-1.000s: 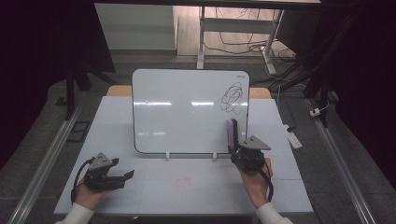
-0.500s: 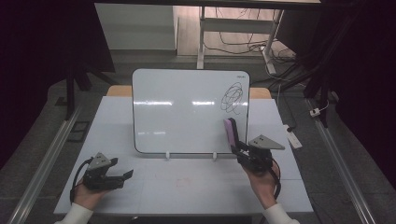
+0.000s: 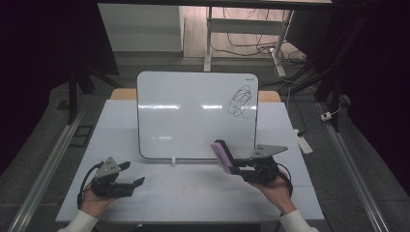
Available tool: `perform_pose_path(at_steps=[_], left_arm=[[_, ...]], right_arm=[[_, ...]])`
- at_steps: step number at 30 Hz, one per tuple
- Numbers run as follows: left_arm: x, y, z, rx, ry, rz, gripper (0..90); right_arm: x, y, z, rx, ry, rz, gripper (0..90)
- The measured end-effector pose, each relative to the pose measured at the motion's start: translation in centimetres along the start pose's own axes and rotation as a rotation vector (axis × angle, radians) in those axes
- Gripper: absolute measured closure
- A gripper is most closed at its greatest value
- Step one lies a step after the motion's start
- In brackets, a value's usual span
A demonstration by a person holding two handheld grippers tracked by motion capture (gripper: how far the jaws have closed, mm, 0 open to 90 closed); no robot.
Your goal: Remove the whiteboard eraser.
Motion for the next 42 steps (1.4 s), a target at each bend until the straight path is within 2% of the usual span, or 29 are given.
perform_pose_path(at_steps=[2,4,5,8,9,11,12,16,25,31,35,39,42], left_arm=[[-0.6,-0.2,-0.7,0.034,-0.03,0.001,21.2],[-1.2,-0.4,-1.5,0.065,-0.063,0.002,21.3],[-1.5,-0.5,-1.9,0.081,-0.081,0.003,22.0],[-2.4,-1.0,-3.2,0.126,-0.131,0.006,23.1],[-2.7,-1.2,-3.7,0.14,-0.148,0.009,23.1],[-3.2,-1.5,-4.5,0.163,-0.187,0.016,23.4],[-3.4,-1.7,-4.9,0.175,-0.207,0.017,23.4],[-4.2,-2.4,-6.5,0.22,-0.272,0.033,24.7],[-5.9,-3.6,-8.1,0.283,-0.317,0.042,27.3],[-7.1,-4.6,-9.4,0.342,-0.354,0.072,27.8],[-7.1,-5.3,-10.4,0.387,-0.38,0.105,28.3],[-6.9,-5.8,-11.1,0.408,-0.405,0.132,28.7],[-6.8,-6.0,-11.5,0.424,-0.425,0.144,33.2]], right_arm=[[0.1,-0.6,0.7,-0.046,0.018,0.022,65.4],[0.1,-0.8,1.0,-0.062,0.027,0.027,65.3],[0.0,-1.3,1.5,-0.092,0.043,0.033,65.3],[-0.2,-1.8,2.2,-0.139,0.061,0.037,65.3],[-0.2,-1.8,2.2,-0.139,0.061,0.037,65.3],[-0.4,-2.3,3.0,-0.174,0.077,0.046,65.2],[-0.4,-2.3,3.0,-0.174,0.077,0.046,65.2],[-0.7,-2.9,4.0,-0.23,0.103,0.05,65.2],[-1.1,-3.7,5.5,-0.312,0.145,0.061,65.1],[-1.2,-4.0,6.2,-0.341,0.168,0.071,65.1],[-1.3,-4.1,6.4,-0.353,0.18,0.075,65.1],[-1.2,-4.2,6.6,-0.357,0.194,0.086,65.0],[-1.1,-4.3,6.8,-0.367,0.203,0.088,65.0]])
Point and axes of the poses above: each handheld gripper's, and its own axes: y roughly backward along the jaws, x roughly out of its underside, z roughly to its left, the point moved 8 cm from there along -y, roughly forward along the jaws, and after that the axes turned 11 degrees about y, right-handed, at the moved point
